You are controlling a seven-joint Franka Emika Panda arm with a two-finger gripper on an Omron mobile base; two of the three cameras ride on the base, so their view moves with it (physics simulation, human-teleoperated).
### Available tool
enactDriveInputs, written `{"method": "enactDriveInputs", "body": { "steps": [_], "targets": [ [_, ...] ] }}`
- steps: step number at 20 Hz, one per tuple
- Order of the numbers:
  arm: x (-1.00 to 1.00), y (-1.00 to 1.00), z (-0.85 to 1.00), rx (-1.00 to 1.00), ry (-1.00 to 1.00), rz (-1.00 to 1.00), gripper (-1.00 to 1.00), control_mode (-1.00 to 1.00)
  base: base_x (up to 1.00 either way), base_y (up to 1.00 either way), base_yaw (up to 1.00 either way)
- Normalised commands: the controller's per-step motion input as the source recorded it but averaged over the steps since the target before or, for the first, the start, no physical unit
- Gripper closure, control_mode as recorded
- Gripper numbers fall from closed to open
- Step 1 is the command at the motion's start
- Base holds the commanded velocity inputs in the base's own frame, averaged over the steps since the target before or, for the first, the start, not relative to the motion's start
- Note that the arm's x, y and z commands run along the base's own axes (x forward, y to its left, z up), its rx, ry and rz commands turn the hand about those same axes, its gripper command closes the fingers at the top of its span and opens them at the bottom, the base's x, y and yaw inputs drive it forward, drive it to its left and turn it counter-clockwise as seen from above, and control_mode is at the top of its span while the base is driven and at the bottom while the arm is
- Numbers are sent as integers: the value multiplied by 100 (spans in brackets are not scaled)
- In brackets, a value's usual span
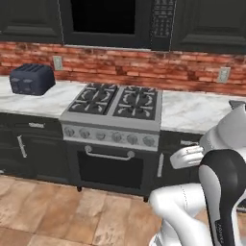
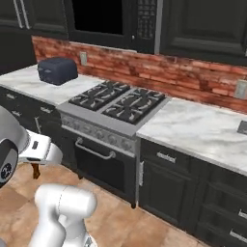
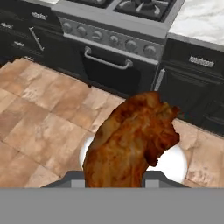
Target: Take the chicken drumstick from the fridge and place it on the digital scale on the counter by the fridge. Wait a few seconds for a reading, then move it to the plate on the dining counter.
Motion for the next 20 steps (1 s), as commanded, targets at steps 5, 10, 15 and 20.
{"method": "enactDriveInputs", "body": {
  "steps": [5, 10, 15, 20],
  "targets": [
    [0, 0, 0, 0, 0, 0, 100, 100, -23, 100, 75],
    [0, 0, 0, 0, 0, 0, 100, 100, -17, 100, 82],
    [0, 0, 0, 0, 0, 0, 100, 100, -15, 100, 83],
    [0, 0, 0, 0, 0, 0, 100, 100, 2, 93, 83]
  ]
}}
